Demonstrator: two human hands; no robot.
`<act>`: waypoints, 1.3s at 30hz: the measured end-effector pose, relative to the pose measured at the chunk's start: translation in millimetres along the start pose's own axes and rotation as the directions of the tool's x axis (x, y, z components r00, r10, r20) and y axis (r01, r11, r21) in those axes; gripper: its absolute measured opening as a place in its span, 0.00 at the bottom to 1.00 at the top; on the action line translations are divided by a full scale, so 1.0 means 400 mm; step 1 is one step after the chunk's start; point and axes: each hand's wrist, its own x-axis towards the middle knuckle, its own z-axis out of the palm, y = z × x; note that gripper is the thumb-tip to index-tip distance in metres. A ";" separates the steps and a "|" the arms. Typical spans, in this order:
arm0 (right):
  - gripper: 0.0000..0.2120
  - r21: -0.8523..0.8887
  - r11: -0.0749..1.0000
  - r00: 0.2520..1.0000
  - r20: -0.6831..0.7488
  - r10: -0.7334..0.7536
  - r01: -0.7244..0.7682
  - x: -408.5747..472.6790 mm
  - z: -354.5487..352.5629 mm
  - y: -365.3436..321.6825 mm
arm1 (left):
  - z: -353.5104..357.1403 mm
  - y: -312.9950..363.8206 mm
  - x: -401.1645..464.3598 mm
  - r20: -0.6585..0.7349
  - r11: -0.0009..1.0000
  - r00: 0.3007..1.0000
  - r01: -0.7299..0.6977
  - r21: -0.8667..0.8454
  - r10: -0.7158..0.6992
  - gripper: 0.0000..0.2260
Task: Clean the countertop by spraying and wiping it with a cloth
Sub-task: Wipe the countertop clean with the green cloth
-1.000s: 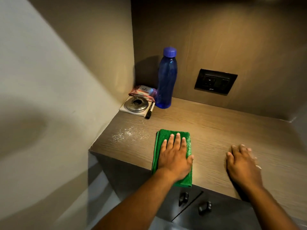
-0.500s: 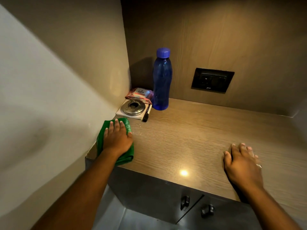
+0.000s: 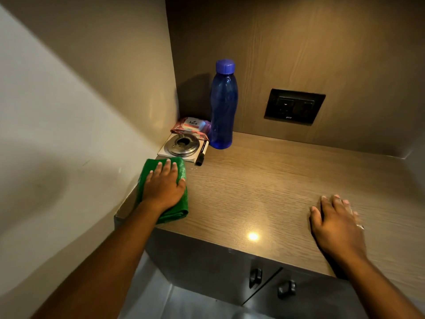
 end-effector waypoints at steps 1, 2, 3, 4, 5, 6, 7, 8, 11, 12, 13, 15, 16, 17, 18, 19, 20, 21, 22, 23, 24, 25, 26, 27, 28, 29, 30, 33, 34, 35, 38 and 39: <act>0.28 -0.008 1.000 1.000 -0.001 0.003 -0.003 0.003 0.002 0.002 | 0.001 0.017 0.010 0.001 1.000 1.000 0.028 -0.005 -0.028 0.28; 0.28 -0.010 1.000 1.000 -0.002 0.006 -0.006 0.007 0.003 0.005 | 0.001 0.036 0.014 0.007 0.999 0.999 0.034 -0.011 -0.034 0.27; 0.28 -0.010 1.000 1.000 -0.004 0.008 -0.008 0.010 0.003 0.007 | 0.000 0.057 0.014 0.016 1.000 1.000 0.019 -0.020 -0.018 0.27; 0.28 -0.010 1.000 1.000 -0.005 0.008 -0.008 0.011 0.006 0.009 | 0.000 0.076 0.012 0.017 0.999 1.000 -0.017 -0.028 0.017 0.26; 0.28 -0.012 1.000 1.000 -0.005 0.007 -0.007 0.010 0.010 0.010 | 0.002 0.090 0.003 0.014 0.997 0.998 -0.064 -0.034 0.064 0.26; 0.28 -0.012 1.000 1.000 -0.007 0.009 -0.009 0.008 0.012 0.011 | 0.007 0.100 -0.011 0.011 0.993 0.993 -0.113 -0.038 0.113 0.25; 0.29 -0.007 1.000 1.000 -0.007 0.012 -0.012 0.008 0.013 0.012 | 0.012 0.102 -0.031 0.013 0.987 0.987 -0.157 -0.042 0.158 0.25; 0.29 -0.002 1.000 1.000 -0.004 0.010 -0.010 0.007 0.012 0.011 | 0.019 0.092 -0.053 0.013 0.980 0.981 -0.192 -0.048 0.193 0.25; 0.30 0.007 1.000 1.000 -0.006 0.006 -0.006 0.006 0.007 0.009 | 0.029 0.018 -0.088 -0.010 0.979 0.979 -0.203 -0.016 0.203 0.26; 0.30 0.011 1.000 1.000 -0.007 0.017 -0.017 0.009 0.002 0.011 | 0.023 -0.008 -0.075 -0.009 0.985 0.985 -0.170 -0.002 0.170 0.26; 0.30 0.008 1.000 1.000 -0.003 0.022 -0.022 0.009 -0.001 0.009 | 0.015 -0.027 -0.057 -0.004 0.993 0.993 -0.120 0.005 0.120 0.26; 0.30 0.003 1.000 1.000 -0.001 0.024 -0.024 0.005 0.002 0.004 | 0.001 -0.037 -0.029 -0.004 1.000 1.000 -0.023 0.002 0.023 0.25; 0.30 0.005 1.000 1.000 -0.004 0.028 -0.027 0.007 0.003 0.004 | 0.000 -0.023 -0.025 -0.006 1.000 1.000 -0.002 -0.008 0.002 0.25; 0.30 0.009 0.999 0.999 -0.006 0.034 -0.034 0.008 0.004 0.004 | 0.000 0.000 -0.030 -0.005 1.000 1.000 0.005 -0.019 -0.005 0.25; 0.30 0.009 0.999 0.999 -0.006 0.038 -0.038 0.009 0.005 0.003 | 0.003 0.030 -0.045 -0.003 1.000 1.000 -0.003 -0.029 0.003 0.25; 0.30 0.006 0.999 0.999 -0.008 0.038 -0.038 0.010 0.006 0.003 | 0.011 0.069 -0.068 -0.001 0.999 0.999 -0.033 -0.034 0.033 0.25; 0.30 0.003 0.999 0.999 -0.008 0.036 -0.036 0.010 0.008 0.001 | 0.020 0.118 -0.096 0.002 0.996 0.996 -0.084 -0.040 0.084 0.25; 0.31 0.005 0.999 0.999 -0.006 0.035 -0.035 0.011 0.007 -0.001 | 0.032 0.177 -0.128 0.006 0.988 0.989 -0.147 -0.055 0.148 0.25; 0.31 0.009 0.999 0.999 0.000 0.038 -0.038 0.011 0.004 -0.003 | 0.044 0.244 -0.163 0.009 0.973 0.975 -0.219 -0.075 0.220 0.25; 0.31 0.014 0.999 0.999 0.007 0.043 -0.043 0.009 0.001 -0.005 | 0.057 0.310 -0.197 0.015 0.951 0.954 -0.295 -0.091 0.298 0.26; 0.31 0.017 0.999 0.999 0.009 0.043 -0.043 0.007 0.001 -0.004 | 0.068 0.369 -0.229 0.029 0.926 0.929 -0.366 -0.097 0.370 0.26; 0.31 0.018 0.999 0.999 0.009 0.038 -0.038 0.005 0.000 -0.003 | 0.074 0.410 -0.254 0.051 0.902 0.903 -0.422 -0.091 0.428 0.26; 0.31 0.019 0.999 1.000 0.009 0.030 -0.030 0.003 -0.002 -0.001 | 0.074 0.429 -0.266 0.072 0.884 0.882 -0.461 -0.077 0.466 0.26; 0.31 0.021 1.000 1.000 0.010 0.022 -0.023 0.001 -0.004 0.002 | 0.071 0.425 -0.262 0.082 0.874 0.870 -0.482 -0.062 0.486 0.26; 0.31 0.024 1.000 1.000 0.011 0.016 -0.016 -0.001 -0.005 0.005 | 0.065 0.400 -0.250 0.076 0.872 0.869 -0.487 -0.051 0.490 0.26; 0.32 0.028 1.000 1.000 0.013 0.012 -0.012 -0.001 -0.007 0.007 | 0.058 0.362 -0.234 0.059 0.879 0.877 -0.474 -0.043 0.476 0.26; 0.32 0.034 0.999 1.000 0.017 0.011 -0.011 -0.002 -0.008 0.009 | 0.050 0.314 -0.216 0.035 0.899 0.898 -0.437 -0.040 0.438 0.26; 0.33 0.048 0.999 1.000 0.025 0.018 -0.020 -0.003 -0.010 0.008 | 0.020 0.157 -0.152 0.015 0.971 0.972 -0.236 -0.032 0.236 0.26; 0.33 0.050 0.999 1.000 0.023 0.020 -0.021 -0.001 -0.010 0.005 | 0.013 0.127 -0.140 0.029 0.983 0.982 -0.184 -0.022 0.185 0.26; 0.33 0.054 0.998 0.999 0.019 0.027 -0.028 0.001 -0.011 0.006 | 0.012 0.118 -0.132 0.039 0.988 0.987 -0.157 -0.011 0.157 0.26; 0.35 0.068 0.996 0.999 0.021 0.049 -0.050 0.000 -0.010 0.006 | 0.031 0.188 -0.144 0.015 0.987 0.987 -0.157 -0.028 0.157 0.26; 0.34 0.075 0.996 0.998 0.029 0.053 -0.055 0.001 -0.010 0.004 | 0.041 0.235 -0.154 0.013 0.981 0.981 -0.191 -0.042 0.192 0.25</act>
